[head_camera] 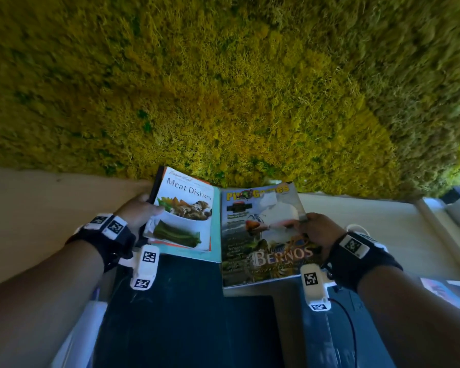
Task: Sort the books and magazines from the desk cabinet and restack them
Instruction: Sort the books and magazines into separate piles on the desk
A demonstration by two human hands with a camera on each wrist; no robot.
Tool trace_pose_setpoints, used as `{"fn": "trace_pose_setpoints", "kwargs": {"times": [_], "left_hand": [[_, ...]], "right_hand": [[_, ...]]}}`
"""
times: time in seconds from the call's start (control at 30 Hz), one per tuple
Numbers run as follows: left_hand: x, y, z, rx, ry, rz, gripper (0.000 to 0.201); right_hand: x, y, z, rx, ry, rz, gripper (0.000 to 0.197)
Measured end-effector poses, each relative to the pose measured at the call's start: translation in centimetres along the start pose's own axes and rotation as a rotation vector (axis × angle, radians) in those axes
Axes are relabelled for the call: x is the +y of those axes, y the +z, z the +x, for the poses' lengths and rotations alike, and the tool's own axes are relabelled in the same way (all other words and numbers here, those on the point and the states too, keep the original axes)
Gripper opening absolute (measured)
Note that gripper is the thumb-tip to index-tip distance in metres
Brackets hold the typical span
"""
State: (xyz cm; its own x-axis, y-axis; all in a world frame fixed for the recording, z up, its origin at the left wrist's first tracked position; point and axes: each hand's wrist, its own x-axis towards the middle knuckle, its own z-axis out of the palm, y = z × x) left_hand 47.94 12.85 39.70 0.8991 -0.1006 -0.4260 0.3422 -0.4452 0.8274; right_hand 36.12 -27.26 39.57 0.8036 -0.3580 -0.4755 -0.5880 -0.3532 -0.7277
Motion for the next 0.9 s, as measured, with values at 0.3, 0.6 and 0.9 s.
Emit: {"fn": "trace_pose_setpoints", "kwargs": {"times": [0.3,0.6,0.9], "left_hand": [[3.2,-3.8,-6.4,-0.030,0.030,-0.429,0.028],[0.0,3.8,-5.3,0.001,0.040,-0.280,0.031],[-3.8,4.7,-3.3,0.033,0.135,0.637,0.077]], "right_hand": [[-3.4,2.2,-0.1,-0.025,0.082,0.236,0.008],[-3.6,11.8,-2.4,-0.131,0.056,0.267,0.043],[-3.4,11.8,-4.9,-0.015,-0.097,0.156,0.071]]}}
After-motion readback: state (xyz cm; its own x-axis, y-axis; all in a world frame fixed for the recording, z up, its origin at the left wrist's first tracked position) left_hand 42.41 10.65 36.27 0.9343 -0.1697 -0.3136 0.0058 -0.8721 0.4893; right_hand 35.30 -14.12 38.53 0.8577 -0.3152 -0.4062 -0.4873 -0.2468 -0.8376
